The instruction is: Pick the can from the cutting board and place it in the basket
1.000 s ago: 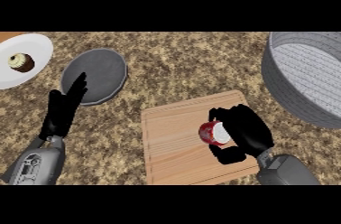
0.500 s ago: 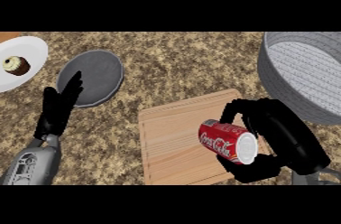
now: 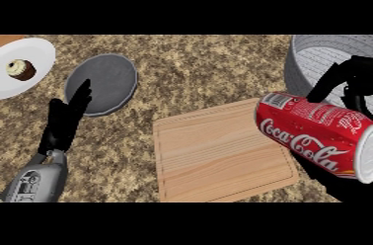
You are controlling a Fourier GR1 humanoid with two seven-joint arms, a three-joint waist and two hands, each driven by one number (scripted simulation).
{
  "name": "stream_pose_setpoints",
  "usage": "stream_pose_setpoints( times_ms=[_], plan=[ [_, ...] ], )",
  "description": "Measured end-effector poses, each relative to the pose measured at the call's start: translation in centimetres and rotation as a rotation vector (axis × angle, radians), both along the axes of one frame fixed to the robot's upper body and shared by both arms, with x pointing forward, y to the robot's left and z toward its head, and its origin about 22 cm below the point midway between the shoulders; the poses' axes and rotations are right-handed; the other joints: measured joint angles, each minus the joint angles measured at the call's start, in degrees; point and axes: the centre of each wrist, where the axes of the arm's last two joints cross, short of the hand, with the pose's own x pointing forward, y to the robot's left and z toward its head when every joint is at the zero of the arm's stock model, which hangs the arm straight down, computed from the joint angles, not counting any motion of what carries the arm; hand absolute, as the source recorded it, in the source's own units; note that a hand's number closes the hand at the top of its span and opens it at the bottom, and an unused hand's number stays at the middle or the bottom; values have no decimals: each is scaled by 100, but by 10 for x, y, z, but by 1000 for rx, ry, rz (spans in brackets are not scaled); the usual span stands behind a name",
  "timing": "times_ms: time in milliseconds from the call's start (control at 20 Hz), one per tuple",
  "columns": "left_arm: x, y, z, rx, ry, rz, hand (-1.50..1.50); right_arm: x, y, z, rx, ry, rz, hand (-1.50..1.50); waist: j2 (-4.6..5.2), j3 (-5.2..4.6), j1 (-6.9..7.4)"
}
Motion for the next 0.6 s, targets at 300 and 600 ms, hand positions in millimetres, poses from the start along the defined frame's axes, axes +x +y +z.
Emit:
stream_pose_setpoints(
  times_ms=[300, 600],
  plan=[
    [5, 0, 2, -3, -1, -10, 0, 17, -12, 62, 61, -54, -49, 150, 11, 1, 34],
    [6, -8, 3, -12, -3, -17, 0, 40, -36, 102, -104, -70, -201, 150, 45, 1, 83]
  ],
)
